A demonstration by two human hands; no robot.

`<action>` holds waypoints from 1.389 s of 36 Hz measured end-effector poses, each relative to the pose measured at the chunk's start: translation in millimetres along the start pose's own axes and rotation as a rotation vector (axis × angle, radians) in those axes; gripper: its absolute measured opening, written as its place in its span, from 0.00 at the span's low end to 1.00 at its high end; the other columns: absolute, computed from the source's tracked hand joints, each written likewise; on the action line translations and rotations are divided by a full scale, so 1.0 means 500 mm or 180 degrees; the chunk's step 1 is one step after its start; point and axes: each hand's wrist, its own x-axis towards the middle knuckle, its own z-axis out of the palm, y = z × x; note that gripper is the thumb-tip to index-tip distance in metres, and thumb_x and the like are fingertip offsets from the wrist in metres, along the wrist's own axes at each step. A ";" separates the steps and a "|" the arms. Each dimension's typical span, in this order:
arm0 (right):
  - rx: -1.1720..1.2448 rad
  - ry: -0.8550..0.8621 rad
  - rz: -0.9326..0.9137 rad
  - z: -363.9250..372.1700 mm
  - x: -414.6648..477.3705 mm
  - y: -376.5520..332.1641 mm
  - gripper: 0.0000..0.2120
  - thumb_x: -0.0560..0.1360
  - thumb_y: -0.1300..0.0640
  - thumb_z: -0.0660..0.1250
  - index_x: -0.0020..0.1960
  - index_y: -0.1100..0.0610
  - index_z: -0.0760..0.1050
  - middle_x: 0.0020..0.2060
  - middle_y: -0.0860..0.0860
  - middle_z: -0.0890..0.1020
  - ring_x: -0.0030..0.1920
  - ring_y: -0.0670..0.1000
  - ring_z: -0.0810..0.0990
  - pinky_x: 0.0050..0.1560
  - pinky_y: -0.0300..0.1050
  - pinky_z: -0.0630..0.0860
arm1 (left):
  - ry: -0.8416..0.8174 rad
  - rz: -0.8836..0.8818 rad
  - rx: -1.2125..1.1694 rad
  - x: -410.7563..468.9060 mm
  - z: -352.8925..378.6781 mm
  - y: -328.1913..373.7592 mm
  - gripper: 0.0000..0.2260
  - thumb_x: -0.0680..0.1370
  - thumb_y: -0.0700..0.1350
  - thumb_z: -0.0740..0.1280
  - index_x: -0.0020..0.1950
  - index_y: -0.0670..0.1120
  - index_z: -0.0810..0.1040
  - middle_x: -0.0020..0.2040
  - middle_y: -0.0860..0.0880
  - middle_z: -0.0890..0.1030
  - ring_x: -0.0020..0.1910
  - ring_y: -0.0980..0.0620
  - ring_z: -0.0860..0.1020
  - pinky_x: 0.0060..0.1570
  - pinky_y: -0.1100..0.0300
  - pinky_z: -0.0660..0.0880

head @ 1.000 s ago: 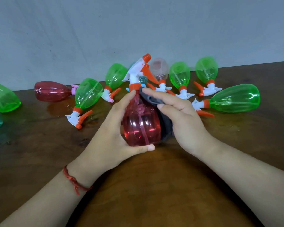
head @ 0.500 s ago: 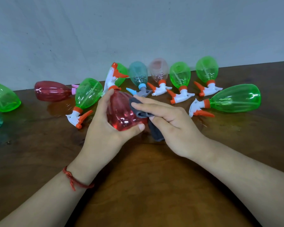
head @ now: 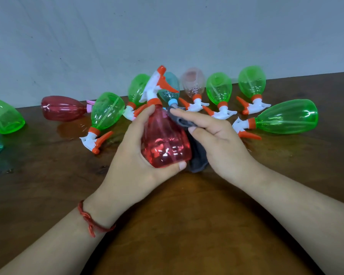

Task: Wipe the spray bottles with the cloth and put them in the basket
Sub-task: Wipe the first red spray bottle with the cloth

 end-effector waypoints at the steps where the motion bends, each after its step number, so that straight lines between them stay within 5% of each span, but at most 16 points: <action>1: 0.0205 0.0034 0.0106 -0.002 0.003 -0.003 0.23 0.84 0.71 0.57 0.70 0.53 0.80 0.67 0.44 0.83 0.71 0.43 0.77 0.75 0.45 0.71 | -0.0067 0.0041 0.0011 -0.002 0.002 0.003 0.52 0.67 0.49 0.87 0.85 0.55 0.61 0.80 0.54 0.70 0.79 0.50 0.71 0.76 0.45 0.73; 5: 0.0929 0.0154 0.0332 -0.008 0.010 -0.004 0.22 0.84 0.72 0.55 0.69 0.59 0.80 0.66 0.51 0.84 0.70 0.50 0.80 0.76 0.53 0.72 | -0.0250 0.0147 -0.0251 -0.011 0.006 0.015 0.53 0.67 0.45 0.87 0.85 0.51 0.61 0.80 0.55 0.70 0.79 0.51 0.71 0.75 0.50 0.74; 8: 0.1019 0.0191 0.0196 -0.006 0.006 -0.010 0.22 0.84 0.72 0.55 0.68 0.58 0.80 0.65 0.51 0.85 0.69 0.50 0.81 0.72 0.49 0.75 | -0.0275 0.0143 -0.0490 -0.011 0.002 0.011 0.53 0.67 0.45 0.86 0.85 0.50 0.60 0.80 0.55 0.70 0.79 0.52 0.71 0.74 0.55 0.74; 14: 0.0302 0.0170 -0.0075 -0.003 -0.002 -0.011 0.23 0.84 0.73 0.57 0.69 0.55 0.80 0.65 0.46 0.84 0.70 0.44 0.79 0.71 0.41 0.74 | -0.0316 0.0470 0.0260 -0.003 -0.003 0.000 0.54 0.69 0.49 0.86 0.86 0.47 0.58 0.82 0.51 0.67 0.81 0.47 0.68 0.78 0.44 0.70; 20: -0.0637 0.0194 -0.0295 0.006 -0.009 -0.003 0.23 0.85 0.70 0.57 0.74 0.54 0.77 0.73 0.42 0.78 0.76 0.39 0.70 0.80 0.43 0.64 | -0.0233 0.0864 0.0623 0.005 0.001 0.005 0.50 0.71 0.46 0.85 0.85 0.39 0.60 0.81 0.47 0.69 0.81 0.47 0.69 0.78 0.45 0.69; 26: -0.0831 0.0286 -0.0319 0.009 -0.013 -0.009 0.21 0.86 0.68 0.58 0.73 0.52 0.77 0.68 0.39 0.81 0.71 0.39 0.76 0.75 0.42 0.71 | -0.0192 0.0841 0.0830 0.002 -0.008 0.007 0.51 0.70 0.49 0.86 0.85 0.43 0.61 0.78 0.49 0.71 0.79 0.49 0.70 0.77 0.49 0.71; 33: -0.1301 -0.0044 -0.0698 0.015 -0.018 -0.005 0.23 0.82 0.72 0.60 0.71 0.54 0.80 0.75 0.45 0.76 0.77 0.41 0.70 0.79 0.46 0.67 | 0.0257 0.0070 0.0154 0.008 -0.010 -0.010 0.52 0.68 0.52 0.87 0.86 0.55 0.61 0.78 0.57 0.72 0.77 0.53 0.73 0.74 0.48 0.74; 40: -0.1670 -0.0433 -0.0977 0.019 -0.024 0.000 0.25 0.80 0.73 0.61 0.71 0.55 0.81 0.76 0.47 0.75 0.78 0.43 0.70 0.79 0.49 0.68 | 0.0601 -0.0349 0.0026 0.022 -0.023 -0.023 0.53 0.66 0.51 0.88 0.84 0.54 0.62 0.76 0.58 0.75 0.71 0.58 0.78 0.72 0.51 0.76; 50: -0.0762 0.0041 -0.0271 0.012 -0.007 -0.007 0.23 0.85 0.69 0.59 0.72 0.50 0.79 0.73 0.40 0.77 0.77 0.39 0.69 0.80 0.47 0.65 | 0.0095 -0.0021 0.0096 0.006 -0.011 -0.012 0.53 0.68 0.54 0.87 0.86 0.57 0.60 0.80 0.55 0.70 0.79 0.49 0.71 0.75 0.43 0.73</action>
